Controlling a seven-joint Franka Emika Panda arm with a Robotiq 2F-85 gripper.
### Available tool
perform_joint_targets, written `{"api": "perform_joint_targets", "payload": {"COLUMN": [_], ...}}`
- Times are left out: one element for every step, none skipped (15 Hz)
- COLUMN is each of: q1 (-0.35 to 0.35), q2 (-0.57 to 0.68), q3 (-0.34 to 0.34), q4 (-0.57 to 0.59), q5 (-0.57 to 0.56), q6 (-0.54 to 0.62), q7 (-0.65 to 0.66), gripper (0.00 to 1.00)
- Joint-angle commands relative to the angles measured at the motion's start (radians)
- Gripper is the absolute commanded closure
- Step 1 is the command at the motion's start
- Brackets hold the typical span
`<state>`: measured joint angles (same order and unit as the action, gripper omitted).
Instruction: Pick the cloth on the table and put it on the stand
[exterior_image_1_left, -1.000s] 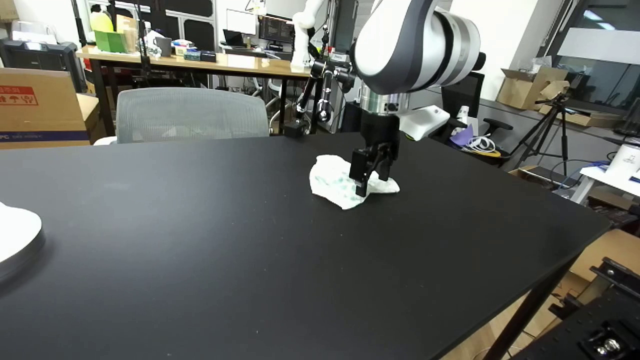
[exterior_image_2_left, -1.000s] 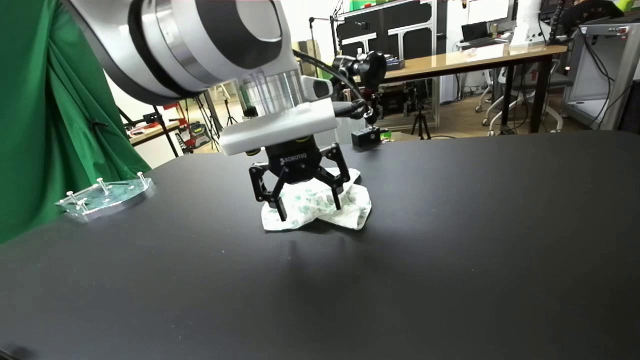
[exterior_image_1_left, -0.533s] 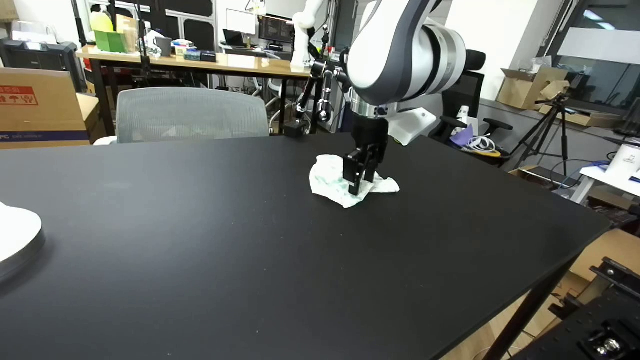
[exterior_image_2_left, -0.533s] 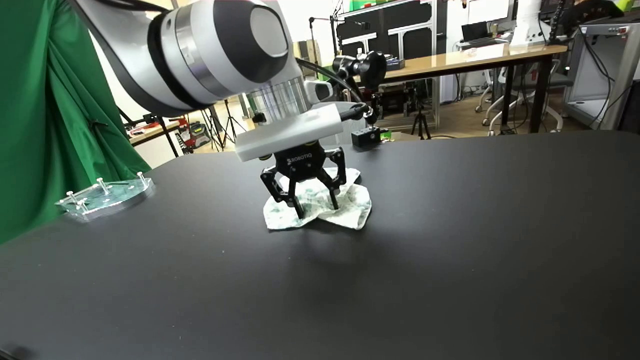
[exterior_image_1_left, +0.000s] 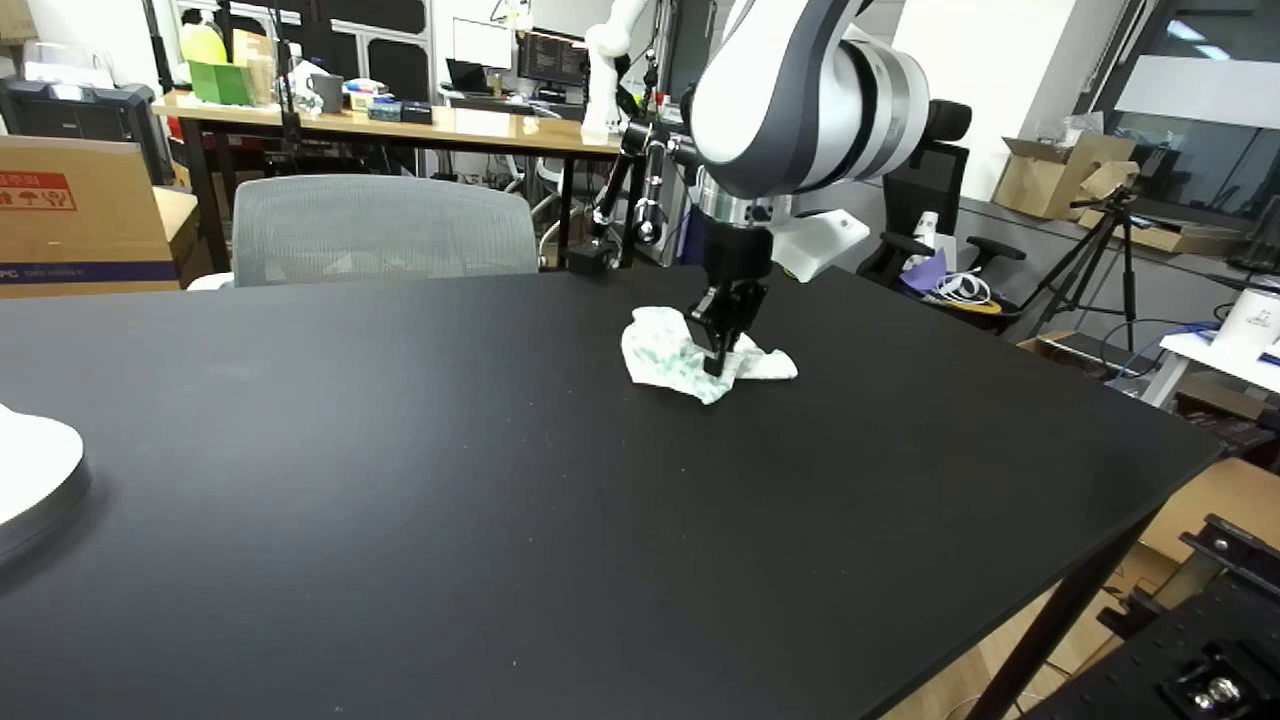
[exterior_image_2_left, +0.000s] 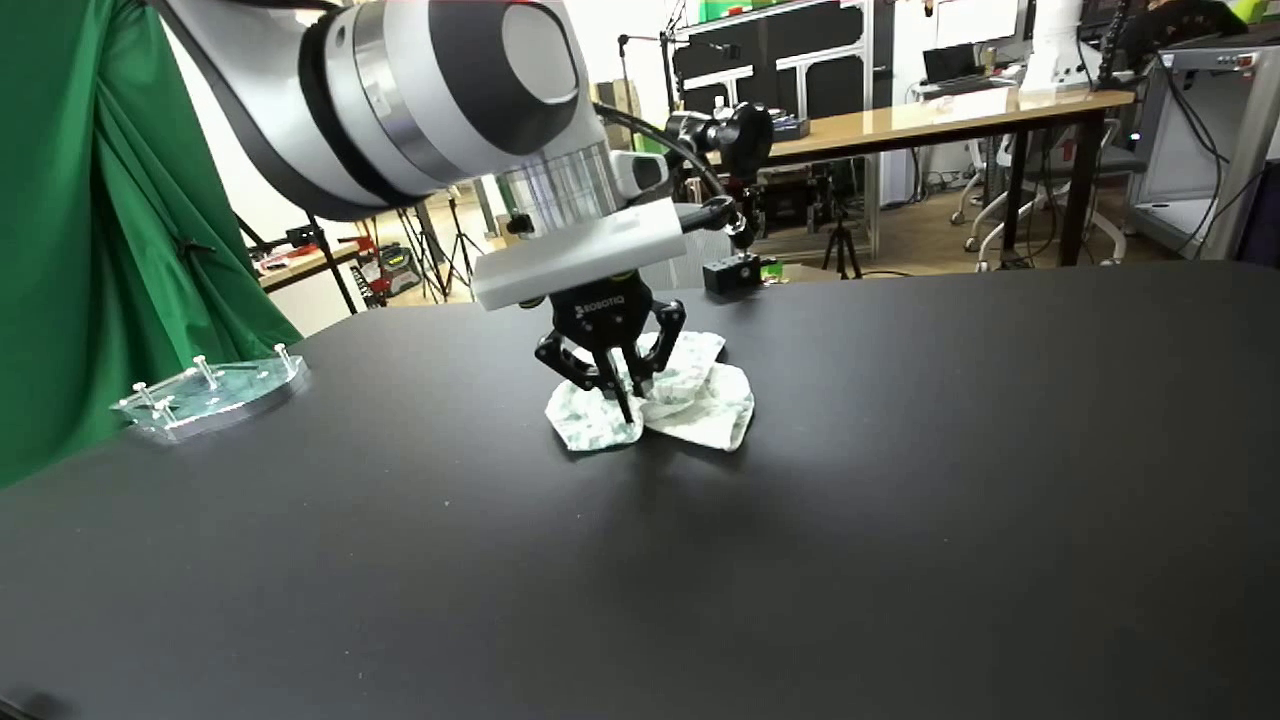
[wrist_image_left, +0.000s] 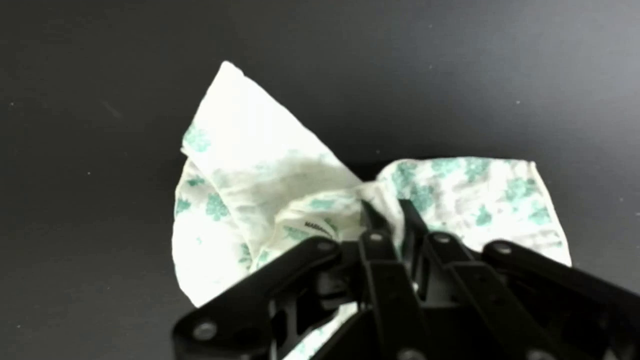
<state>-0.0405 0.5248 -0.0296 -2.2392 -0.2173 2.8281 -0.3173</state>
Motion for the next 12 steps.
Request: {"api": "perform_joint_targets", "payload": {"q1": [-0.024, -0.02, -0.018, -0.008, -0.002, 0.002, 0.005, 0.005, 0.008, 0.007, 0.009, 0.012], "q2": [-0.082, -0.113, -0.138, -0.164, -0.194, -0.218, -0.242, -0.261, -0.278, -0.292, -0.304, -0.313], "q3": [0.015, 0.007, 0.002, -0.011, -0.02, -0.026, -0.03, -0.03, -0.03, -0.024, -0.021, -0.018], "q4": [-0.003, -0.005, -0.003, 0.002, 0.009, 0.019, 0.034, 0.049, 0.07, 0.092, 0.118, 0.145], "q5": [0.029, 0.035, 0.043, 0.04, 0.039, 0.035, 0.034, 0.035, 0.041, 0.054, 0.069, 0.083], "q6": [-0.07, -0.099, -0.124, -0.15, -0.18, -0.21, -0.239, -0.26, -0.287, -0.316, -0.352, -0.39], "q7": [0.022, 0.037, 0.045, 0.063, 0.079, 0.098, 0.119, 0.135, 0.161, 0.179, 0.211, 0.24], "gripper": [1.0, 1.0, 0.99, 0.99, 0.99, 0.99, 0.99, 0.99, 0.99, 0.99, 0.99, 0.99]}}
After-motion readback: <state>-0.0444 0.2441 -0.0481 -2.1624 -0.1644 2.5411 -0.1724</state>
